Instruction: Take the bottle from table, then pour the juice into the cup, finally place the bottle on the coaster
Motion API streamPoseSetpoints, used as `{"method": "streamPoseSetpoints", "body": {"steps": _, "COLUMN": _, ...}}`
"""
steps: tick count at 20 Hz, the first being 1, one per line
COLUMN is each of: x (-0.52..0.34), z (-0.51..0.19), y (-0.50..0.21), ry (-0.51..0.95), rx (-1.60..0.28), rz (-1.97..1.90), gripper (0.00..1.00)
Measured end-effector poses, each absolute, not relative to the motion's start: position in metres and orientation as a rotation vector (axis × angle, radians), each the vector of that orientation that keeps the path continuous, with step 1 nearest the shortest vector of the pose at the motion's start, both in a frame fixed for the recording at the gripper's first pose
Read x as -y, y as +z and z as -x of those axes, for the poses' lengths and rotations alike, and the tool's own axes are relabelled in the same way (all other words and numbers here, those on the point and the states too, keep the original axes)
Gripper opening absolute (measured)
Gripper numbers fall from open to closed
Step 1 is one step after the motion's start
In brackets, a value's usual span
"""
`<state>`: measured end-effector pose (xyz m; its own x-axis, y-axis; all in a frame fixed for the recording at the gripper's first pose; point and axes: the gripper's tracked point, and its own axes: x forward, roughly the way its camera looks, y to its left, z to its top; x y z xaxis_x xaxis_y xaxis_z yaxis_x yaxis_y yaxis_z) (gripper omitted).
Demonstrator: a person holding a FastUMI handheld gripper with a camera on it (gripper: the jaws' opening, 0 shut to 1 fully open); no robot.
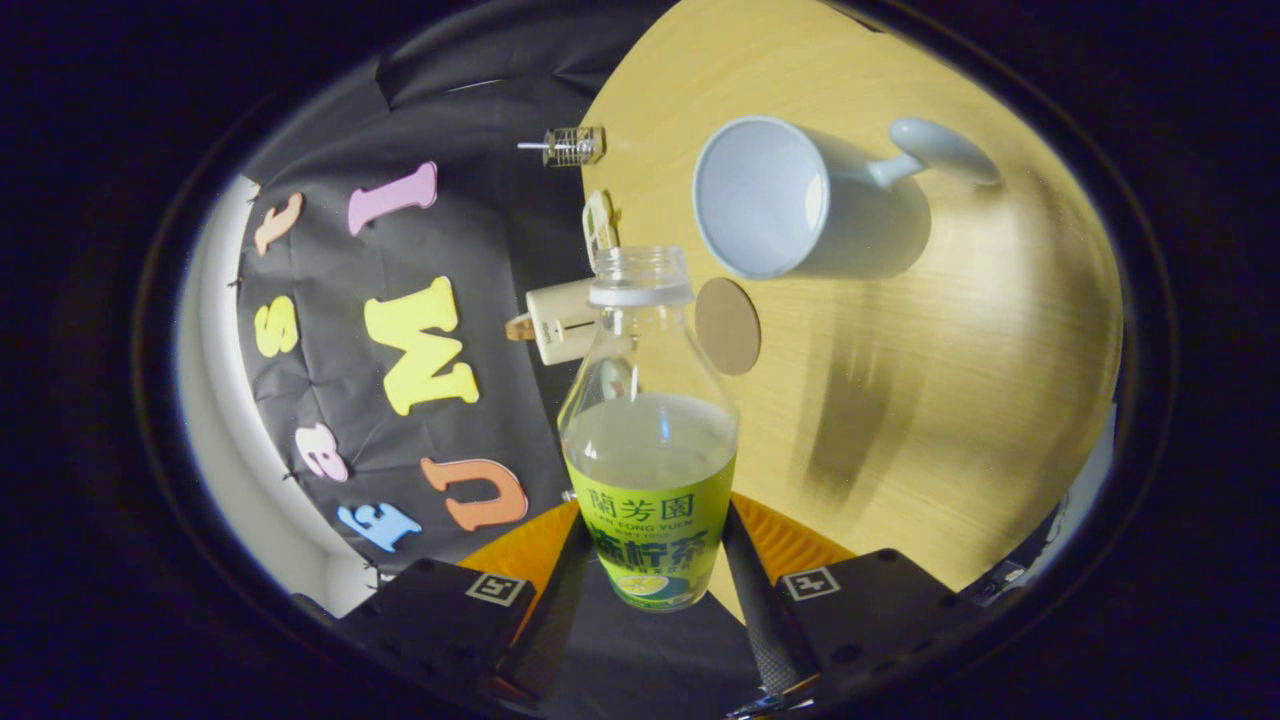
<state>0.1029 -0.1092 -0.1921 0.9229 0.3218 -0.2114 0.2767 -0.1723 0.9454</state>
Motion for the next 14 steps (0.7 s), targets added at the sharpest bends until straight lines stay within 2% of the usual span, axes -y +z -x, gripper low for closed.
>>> {"method": "streamPoseSetpoints", "body": {"steps": 14, "x": 0.120, "z": -0.114, "y": -0.164, "ry": 0.029, "rx": -0.417, "rz": -1.983, "gripper": 0.78}}
